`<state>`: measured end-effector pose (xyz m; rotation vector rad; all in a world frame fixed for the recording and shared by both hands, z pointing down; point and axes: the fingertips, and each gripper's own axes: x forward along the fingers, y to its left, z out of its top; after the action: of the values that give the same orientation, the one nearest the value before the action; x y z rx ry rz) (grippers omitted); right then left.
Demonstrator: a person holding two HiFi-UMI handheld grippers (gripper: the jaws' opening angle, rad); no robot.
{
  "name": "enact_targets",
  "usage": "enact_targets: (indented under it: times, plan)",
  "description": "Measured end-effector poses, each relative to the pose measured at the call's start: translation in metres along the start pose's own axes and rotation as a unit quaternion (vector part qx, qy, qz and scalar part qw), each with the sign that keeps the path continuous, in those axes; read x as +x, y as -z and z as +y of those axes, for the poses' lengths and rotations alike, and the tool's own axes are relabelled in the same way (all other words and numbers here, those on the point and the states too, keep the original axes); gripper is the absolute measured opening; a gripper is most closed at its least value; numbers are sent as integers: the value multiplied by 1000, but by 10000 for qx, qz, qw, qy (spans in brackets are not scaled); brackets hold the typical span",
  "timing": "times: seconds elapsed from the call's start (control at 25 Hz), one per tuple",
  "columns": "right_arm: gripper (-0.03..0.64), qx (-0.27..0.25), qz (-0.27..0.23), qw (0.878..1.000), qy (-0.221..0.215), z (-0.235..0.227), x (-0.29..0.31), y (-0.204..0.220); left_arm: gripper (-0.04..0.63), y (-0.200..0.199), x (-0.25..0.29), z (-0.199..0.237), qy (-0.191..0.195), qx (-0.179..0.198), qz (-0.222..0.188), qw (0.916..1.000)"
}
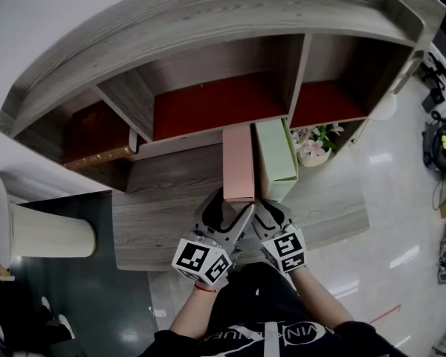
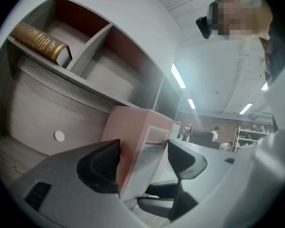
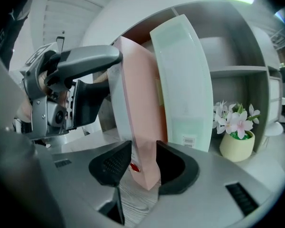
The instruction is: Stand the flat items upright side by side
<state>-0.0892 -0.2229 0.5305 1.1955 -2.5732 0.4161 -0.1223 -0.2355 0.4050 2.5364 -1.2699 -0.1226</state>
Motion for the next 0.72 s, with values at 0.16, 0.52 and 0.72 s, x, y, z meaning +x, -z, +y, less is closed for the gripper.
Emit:
enact_targets:
  times: [0.16,0.52,0.72]
  plan:
    - [169,54,-32,10000,32,-4,-3,-1,299,15,3,4,34,188,251,9995]
    - [169,73,-61,9999,122,-12,-13,0,293,20,24,3,-5,100,270,9996]
    - [170,79,-67,9998,144,-17,-21,1,293,20,32,5,0,16,206,9998]
